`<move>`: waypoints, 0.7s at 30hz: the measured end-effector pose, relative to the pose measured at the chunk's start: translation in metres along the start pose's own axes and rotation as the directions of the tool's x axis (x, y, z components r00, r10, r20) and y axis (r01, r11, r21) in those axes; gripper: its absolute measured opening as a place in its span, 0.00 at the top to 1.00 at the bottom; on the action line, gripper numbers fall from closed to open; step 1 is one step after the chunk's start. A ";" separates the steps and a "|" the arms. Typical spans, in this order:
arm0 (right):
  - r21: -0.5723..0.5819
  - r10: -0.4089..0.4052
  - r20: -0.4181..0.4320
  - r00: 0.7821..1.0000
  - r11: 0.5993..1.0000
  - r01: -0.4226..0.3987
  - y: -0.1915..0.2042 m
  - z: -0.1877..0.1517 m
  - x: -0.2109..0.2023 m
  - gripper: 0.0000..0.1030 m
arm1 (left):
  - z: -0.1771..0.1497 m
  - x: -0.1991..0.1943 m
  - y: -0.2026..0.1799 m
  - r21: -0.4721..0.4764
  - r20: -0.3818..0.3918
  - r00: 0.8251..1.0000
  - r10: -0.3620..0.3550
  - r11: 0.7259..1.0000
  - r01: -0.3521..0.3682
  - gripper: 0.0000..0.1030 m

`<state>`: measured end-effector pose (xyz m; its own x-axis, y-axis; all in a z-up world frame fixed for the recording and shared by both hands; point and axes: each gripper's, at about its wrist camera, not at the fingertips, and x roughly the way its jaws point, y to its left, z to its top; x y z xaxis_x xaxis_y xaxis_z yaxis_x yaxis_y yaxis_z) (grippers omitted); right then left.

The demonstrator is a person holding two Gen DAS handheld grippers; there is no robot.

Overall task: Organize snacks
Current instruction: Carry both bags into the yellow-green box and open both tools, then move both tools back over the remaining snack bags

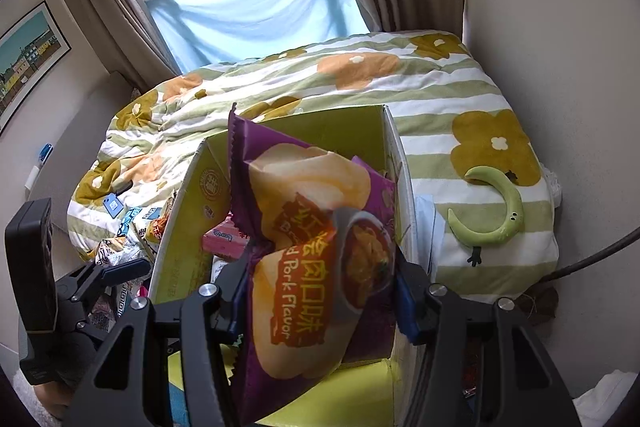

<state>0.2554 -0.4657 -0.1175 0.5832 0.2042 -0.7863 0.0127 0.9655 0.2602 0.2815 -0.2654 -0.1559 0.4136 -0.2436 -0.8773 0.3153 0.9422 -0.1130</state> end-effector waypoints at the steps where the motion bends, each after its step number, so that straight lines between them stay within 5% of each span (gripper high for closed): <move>1: -0.009 0.004 0.001 1.000 1.000 -0.004 0.002 0.002 0.001 0.48 | -0.002 -0.004 0.006 -0.024 0.005 1.000 0.006 1.000 -0.006 0.00; 10: -0.107 -0.002 -0.022 1.000 0.994 0.000 0.020 0.029 0.033 0.47 | -0.017 -0.034 0.035 -0.107 0.054 0.997 0.062 0.993 -0.056 0.00; 13: -0.127 -0.030 0.008 1.000 0.991 0.031 0.022 0.031 0.046 0.36 | -0.022 -0.036 0.038 -0.114 0.056 0.995 0.077 0.991 -0.070 0.00; 15: -0.125 -0.043 0.048 0.998 0.991 0.048 0.020 0.029 0.046 0.07 | -0.025 -0.036 0.038 -0.118 0.053 0.995 0.082 0.990 -0.075 0.00; 21: -0.130 -0.015 0.091 0.996 0.991 0.027 0.020 0.003 0.026 0.01 | -0.041 -0.032 0.036 -0.134 0.036 0.998 0.054 0.990 -0.049 0.00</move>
<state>0.2730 -0.4416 -0.1311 0.6547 0.1743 -0.7356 -0.0772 0.9834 0.1643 0.2443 -0.2144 -0.1508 0.4604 -0.2002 -0.8649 0.1778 0.9753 -0.1312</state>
